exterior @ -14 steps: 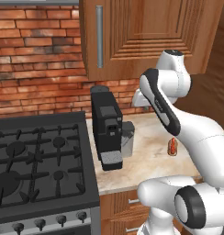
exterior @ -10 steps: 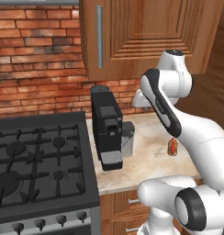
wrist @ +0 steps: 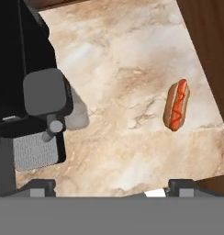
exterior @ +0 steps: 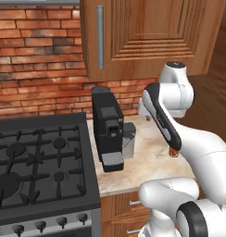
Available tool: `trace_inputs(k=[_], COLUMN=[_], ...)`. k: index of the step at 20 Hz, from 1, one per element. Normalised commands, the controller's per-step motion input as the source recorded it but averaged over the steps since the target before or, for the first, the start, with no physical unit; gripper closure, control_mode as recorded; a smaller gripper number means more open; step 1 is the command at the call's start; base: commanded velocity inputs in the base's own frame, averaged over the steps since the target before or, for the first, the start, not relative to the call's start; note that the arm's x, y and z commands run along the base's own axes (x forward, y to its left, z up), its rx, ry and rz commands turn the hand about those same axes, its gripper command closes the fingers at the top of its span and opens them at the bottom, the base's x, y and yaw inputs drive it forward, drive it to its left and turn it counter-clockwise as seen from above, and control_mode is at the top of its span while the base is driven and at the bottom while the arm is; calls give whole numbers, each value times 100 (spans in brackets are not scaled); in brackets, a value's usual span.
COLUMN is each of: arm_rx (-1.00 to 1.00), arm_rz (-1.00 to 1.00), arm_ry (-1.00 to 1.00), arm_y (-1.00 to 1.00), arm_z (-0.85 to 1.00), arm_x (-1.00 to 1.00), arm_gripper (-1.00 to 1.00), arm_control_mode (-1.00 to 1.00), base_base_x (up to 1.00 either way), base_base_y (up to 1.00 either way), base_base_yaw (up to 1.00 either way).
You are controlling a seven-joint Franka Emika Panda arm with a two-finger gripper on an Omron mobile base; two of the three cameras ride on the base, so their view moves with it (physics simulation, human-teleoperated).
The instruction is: Store the hot dog in the freezer for long-term storage. Close the freezer door after placing the cooked food.
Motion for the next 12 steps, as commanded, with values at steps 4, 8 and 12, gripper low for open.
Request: trace_inputs(k=[4,8,12], arm_rx=[0,-6,-8], arm_rz=[-21,-13,-5], arm_ry=[2,0,0], arm_y=[-59,-42,-31], arm_z=[-41,-65,-75], arm_x=[0,0,0], arm_gripper=[-100,-100,-100], arm_control_mode=[-100,-100,-100], base_base_x=[0,0,0], base_base_y=[0,0,0], base_base_yaw=[0,0,0])
